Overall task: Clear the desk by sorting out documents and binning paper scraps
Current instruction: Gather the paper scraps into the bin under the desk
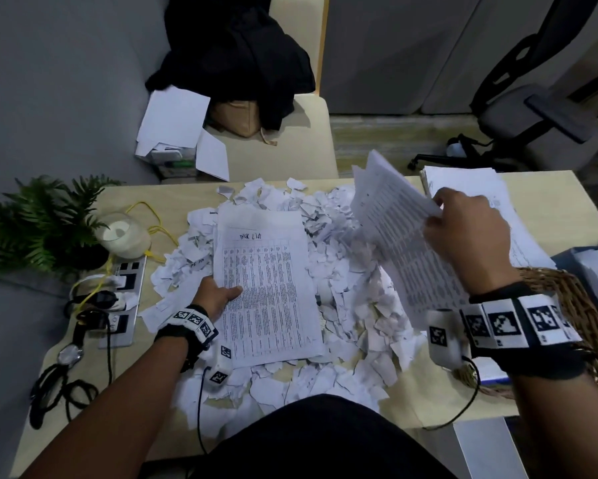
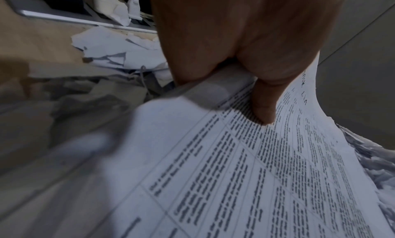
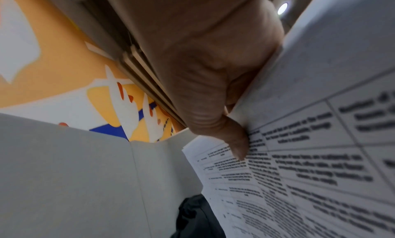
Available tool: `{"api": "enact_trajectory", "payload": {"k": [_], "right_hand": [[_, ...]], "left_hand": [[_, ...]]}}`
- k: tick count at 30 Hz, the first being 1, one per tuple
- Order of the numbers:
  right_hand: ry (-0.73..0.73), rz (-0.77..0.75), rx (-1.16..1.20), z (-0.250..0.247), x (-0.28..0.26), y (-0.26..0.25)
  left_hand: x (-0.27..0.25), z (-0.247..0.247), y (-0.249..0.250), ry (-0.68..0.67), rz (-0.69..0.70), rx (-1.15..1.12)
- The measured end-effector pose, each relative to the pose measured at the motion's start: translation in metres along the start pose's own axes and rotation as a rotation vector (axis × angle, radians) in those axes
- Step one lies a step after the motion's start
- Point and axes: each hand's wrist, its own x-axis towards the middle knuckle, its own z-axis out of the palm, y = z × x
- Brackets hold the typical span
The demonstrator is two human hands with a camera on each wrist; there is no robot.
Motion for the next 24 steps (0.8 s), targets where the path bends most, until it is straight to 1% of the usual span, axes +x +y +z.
{"api": "enact_trajectory", "payload": {"k": [3,7,9,11,13,14,16,18,20,22,24], "right_hand": [[0.048,-0.020,0.031,-0.024,0.000,-0.005],[0.136,-0.121,0.129,-0.050,-0.006,-0.012],[0.153,-0.170,0.236,-0.051,-0.003,-0.018],[0.097,-0.170,0.431,-0.041,0.001,-0.027],[-0.018,-0.128,0.672,-0.018,-0.001,-0.037],[-0.070,-0.091,0.770,0.002,-0.004,-0.042],[-0.173,0.001,0.858,0.052,-0.012,-0.050],[-0.317,0.078,0.869,0.106,-0.022,-0.056],[-0.450,0.080,0.798,0.151,-0.036,-0.064],[-0.524,0.033,0.714,0.184,-0.047,-0.070],[-0.558,0.003,0.668,0.202,-0.055,-0.076]], "left_hand": [[-0.007,0.003,0.008,0.021,-0.024,0.020],[-0.019,0.007,0.016,0.048,0.000,-0.004],[-0.019,0.005,0.015,0.031,-0.017,-0.024],[-0.012,0.002,0.009,0.016,-0.045,-0.028],[-0.002,-0.002,0.001,0.026,-0.035,-0.044],[0.009,-0.006,-0.009,0.016,-0.020,-0.051],[0.029,-0.012,-0.028,-0.014,-0.003,-0.048],[0.012,-0.011,-0.016,-0.031,0.029,-0.054],[0.003,-0.012,-0.011,-0.035,0.022,-0.043],[0.002,-0.013,-0.012,0.006,-0.041,-0.108],[-0.004,-0.011,-0.006,0.024,-0.088,-0.149]]}}
